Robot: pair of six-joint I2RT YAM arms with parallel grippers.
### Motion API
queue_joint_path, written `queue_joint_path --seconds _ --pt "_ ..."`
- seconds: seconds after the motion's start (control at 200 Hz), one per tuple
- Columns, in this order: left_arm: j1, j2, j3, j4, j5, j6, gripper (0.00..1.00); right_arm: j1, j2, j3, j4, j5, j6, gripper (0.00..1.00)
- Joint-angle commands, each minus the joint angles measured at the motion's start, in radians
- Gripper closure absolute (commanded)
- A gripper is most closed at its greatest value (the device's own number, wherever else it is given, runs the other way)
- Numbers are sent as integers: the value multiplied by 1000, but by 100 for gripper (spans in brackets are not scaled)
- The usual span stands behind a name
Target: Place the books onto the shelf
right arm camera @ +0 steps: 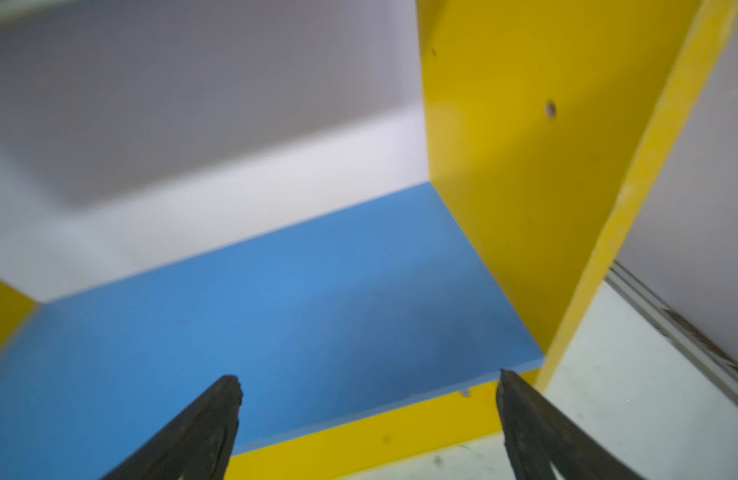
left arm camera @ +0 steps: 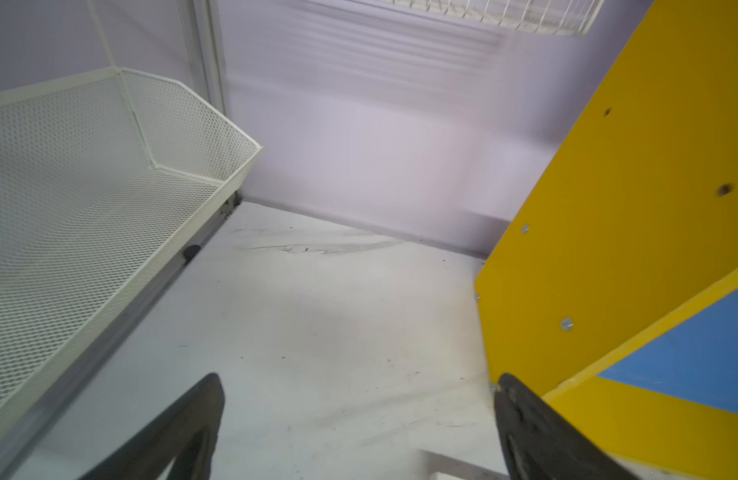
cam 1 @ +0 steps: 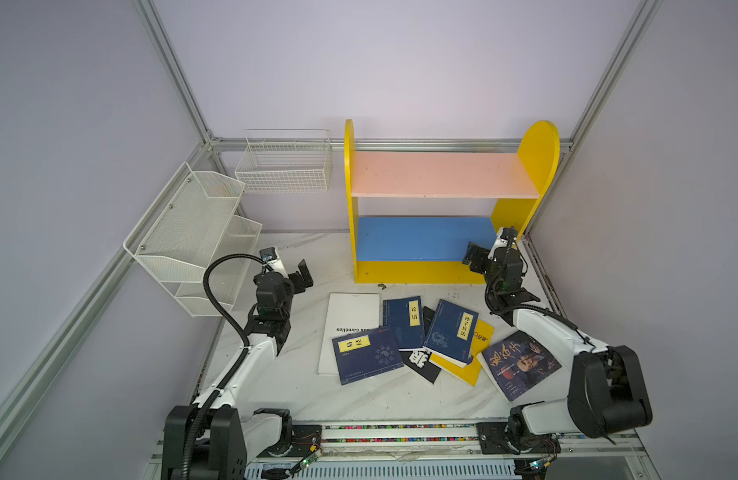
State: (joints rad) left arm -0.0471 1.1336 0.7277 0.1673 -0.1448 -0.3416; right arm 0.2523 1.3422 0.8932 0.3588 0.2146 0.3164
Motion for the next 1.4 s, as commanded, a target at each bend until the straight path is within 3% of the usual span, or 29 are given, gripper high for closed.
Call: queue_joint_path --seconds 0.0,0.155,0.305,0.405,0.505,0.55,0.665,0.755,0.835,0.89,0.985,1.03,1.17,1.395 --pt "-10 -9 96 -265 178 -254 0 57 -30 -15 -178 -65 278 3" --pt "-15 -11 120 -330 349 -440 0 163 -30 -42 -258 -141 501 3" --pt "-62 -42 112 -351 449 -577 0 362 -33 -4 -238 -92 588 3" --pt "-122 -114 117 -404 371 -546 0 501 -9 75 -272 -9 586 3" --pt "-168 -189 98 -435 311 -562 0 626 5 189 -371 126 507 3" --pt "-197 -222 84 -427 306 -579 0 651 -7 199 -354 123 479 3" --pt "-294 -335 13 -298 256 -561 0 652 -67 116 -198 -12 412 3" --pt "-291 -404 -117 -228 244 -708 0 607 -102 56 -328 -6 621 3" --pt "-224 -451 -148 -311 305 -775 0 499 -128 -5 -294 -191 619 3" --pt "-197 -476 -150 -309 361 -724 0 500 -151 6 -373 -80 568 3" --pt "-197 -487 -97 -461 296 -659 0 509 -160 39 -531 57 586 3" --pt "-197 -482 -67 -528 285 -621 0 508 -165 51 -552 98 527 3" --pt "-199 -451 9 -672 325 -542 0 509 -145 121 -729 130 499 3" --pt "-244 -435 -16 -788 410 -548 0 509 -180 79 -986 127 607 4"
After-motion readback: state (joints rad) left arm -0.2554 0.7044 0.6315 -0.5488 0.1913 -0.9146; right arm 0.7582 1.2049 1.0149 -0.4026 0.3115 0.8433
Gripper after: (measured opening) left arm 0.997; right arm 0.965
